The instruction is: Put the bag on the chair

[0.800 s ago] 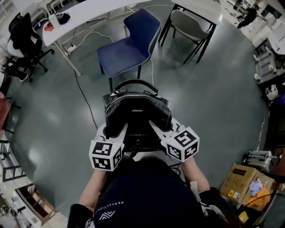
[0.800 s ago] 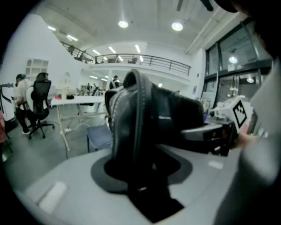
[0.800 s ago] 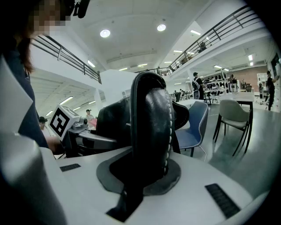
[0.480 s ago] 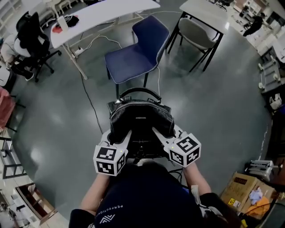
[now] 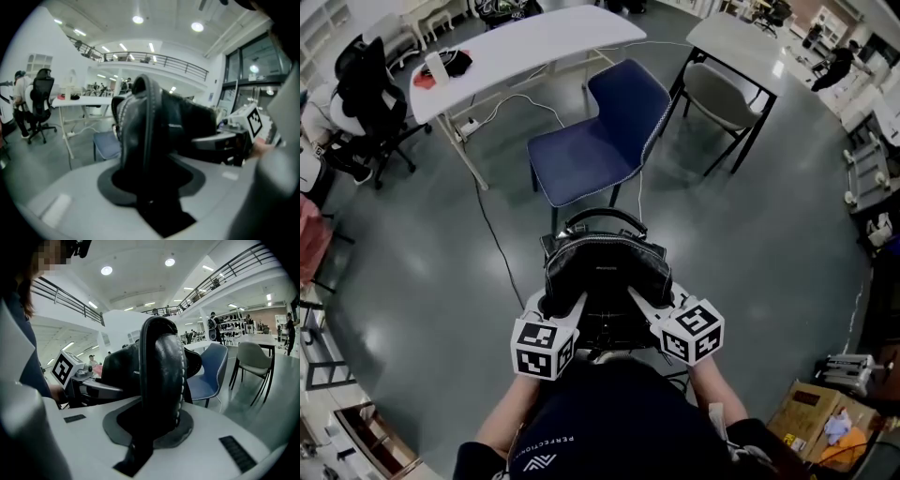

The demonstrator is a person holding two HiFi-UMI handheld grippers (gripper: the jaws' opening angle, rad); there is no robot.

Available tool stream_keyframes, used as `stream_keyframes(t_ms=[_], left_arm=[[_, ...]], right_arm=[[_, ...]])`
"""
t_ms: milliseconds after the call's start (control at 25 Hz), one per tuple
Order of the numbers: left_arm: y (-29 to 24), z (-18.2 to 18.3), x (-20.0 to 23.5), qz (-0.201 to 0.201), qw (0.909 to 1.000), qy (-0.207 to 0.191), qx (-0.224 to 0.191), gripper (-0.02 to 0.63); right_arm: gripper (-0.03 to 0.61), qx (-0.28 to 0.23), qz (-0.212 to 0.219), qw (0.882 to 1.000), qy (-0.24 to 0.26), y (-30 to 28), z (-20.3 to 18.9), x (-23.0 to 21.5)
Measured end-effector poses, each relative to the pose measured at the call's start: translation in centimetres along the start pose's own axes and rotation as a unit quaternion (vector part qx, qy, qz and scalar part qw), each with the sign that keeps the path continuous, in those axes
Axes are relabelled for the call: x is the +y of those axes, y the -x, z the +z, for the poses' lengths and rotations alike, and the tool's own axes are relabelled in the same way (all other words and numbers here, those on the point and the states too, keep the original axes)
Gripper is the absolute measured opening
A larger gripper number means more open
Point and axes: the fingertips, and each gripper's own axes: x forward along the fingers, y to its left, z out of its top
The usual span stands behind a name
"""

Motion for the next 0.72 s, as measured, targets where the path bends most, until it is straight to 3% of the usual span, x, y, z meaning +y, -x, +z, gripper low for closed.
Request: stream_keyframes(t_ms=[720], left_arm=[[-2.4,3.3,8.9,0.015,0.9998,0.006,-0.008,0.176]], right_arm=[[0.032,0.011,0.008,1.000,0.005,-8.9,4.4,-1.2]])
